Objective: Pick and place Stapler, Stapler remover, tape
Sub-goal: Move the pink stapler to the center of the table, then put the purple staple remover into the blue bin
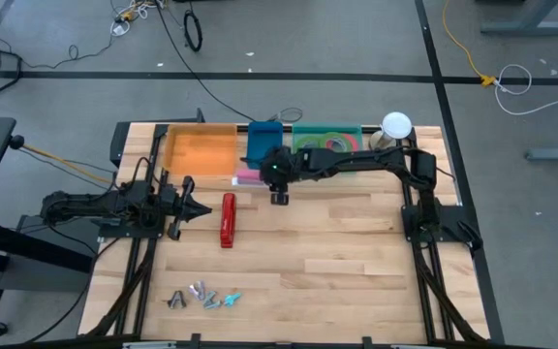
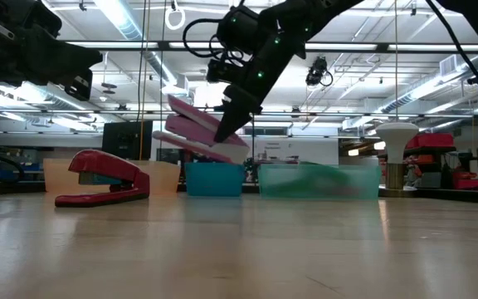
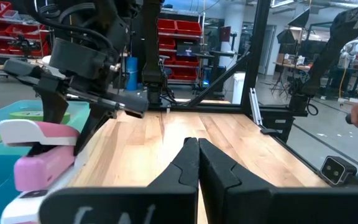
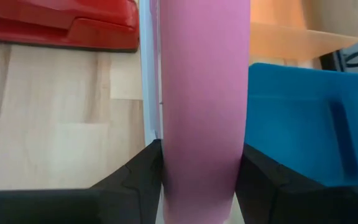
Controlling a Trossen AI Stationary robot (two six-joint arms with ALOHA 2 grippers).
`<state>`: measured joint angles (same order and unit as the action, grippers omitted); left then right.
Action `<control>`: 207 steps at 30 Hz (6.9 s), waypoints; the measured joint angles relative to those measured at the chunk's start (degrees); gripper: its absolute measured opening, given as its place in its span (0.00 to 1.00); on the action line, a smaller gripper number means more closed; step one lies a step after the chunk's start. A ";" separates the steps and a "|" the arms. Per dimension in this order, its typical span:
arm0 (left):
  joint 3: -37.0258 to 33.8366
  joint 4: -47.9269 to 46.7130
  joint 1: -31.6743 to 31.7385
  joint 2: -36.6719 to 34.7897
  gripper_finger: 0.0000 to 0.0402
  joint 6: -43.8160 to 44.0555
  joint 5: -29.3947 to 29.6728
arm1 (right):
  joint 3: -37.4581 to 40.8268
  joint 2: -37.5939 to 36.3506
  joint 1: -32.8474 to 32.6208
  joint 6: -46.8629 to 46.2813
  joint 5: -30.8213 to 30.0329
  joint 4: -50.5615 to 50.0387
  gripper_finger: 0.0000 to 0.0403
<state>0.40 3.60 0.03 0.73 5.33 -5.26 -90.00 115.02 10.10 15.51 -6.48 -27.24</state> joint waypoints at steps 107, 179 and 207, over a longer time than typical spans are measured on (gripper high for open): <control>0.20 18.67 0.00 0.00 0.02 27.06 0.94 | 11.43 -26.51 -0.64 -19.15 5.90 -8.38 0.70; 41.14 -35.94 -27.58 56.28 0.57 -3.94 -8.92 | 11.34 -38.32 -0.60 -10.48 -2.12 -13.53 0.70; 41.14 -33.30 -38.92 76.16 0.56 1.15 -1.14 | 11.34 -38.29 -0.60 -10.47 -2.12 -13.51 0.70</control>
<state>41.54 -29.71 -38.89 76.89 6.48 -6.39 -78.65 76.73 9.50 5.04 -8.60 -40.75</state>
